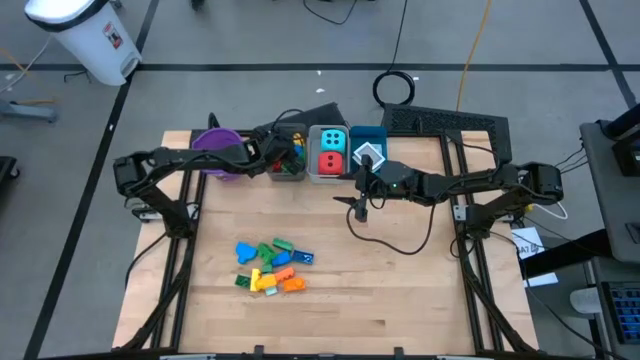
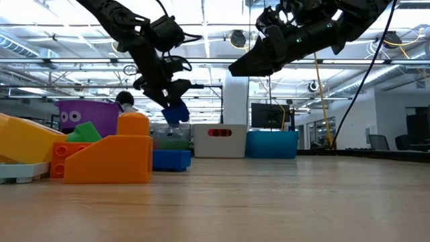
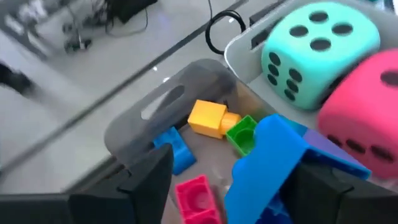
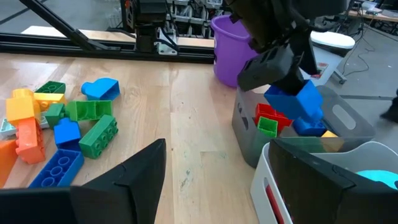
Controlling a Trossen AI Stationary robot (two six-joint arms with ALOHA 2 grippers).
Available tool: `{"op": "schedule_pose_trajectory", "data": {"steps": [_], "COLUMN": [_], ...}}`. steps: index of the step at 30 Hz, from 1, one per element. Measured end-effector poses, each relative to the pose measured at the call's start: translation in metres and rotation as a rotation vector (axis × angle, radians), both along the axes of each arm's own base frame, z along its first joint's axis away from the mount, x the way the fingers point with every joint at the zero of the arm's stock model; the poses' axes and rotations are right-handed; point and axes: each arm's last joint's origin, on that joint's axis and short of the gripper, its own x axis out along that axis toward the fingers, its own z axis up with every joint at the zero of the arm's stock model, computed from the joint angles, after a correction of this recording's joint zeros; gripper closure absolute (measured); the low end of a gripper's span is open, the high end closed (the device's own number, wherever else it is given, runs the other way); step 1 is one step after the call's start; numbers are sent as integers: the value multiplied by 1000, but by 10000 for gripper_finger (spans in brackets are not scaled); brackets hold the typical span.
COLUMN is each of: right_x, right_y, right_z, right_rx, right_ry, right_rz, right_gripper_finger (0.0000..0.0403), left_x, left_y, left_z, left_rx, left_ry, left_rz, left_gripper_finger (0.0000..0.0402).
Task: Pick & Place Toys
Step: Put the blue game piece into the black bin
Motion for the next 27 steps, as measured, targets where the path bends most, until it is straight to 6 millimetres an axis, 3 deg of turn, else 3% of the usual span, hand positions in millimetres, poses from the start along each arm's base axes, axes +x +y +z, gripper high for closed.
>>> {"op": "schedule_pose_trajectory", "data": {"steps": [8,13,17,27], "right_x": [0,0,0,0], "right_y": [0,0,0,0], "right_z": [0,0,0,0], "right_rx": [0,0,0,0], "right_ry": [1,1,1,1], "right_rz": [0,0,0,0], "right_gripper_finger": [147,147,147,147], "left_x": [0,-3,-7,-5], "left_y": [4,7,7,1], "left_z": [-6,-4,-6,-2], "left_rx": [-174,-47,-78,-110], "left_ry": [-126,-3,-76,-75], "left_rz": [-1,5,158,59], "left_gripper_finger": [124,124,124,124]}}
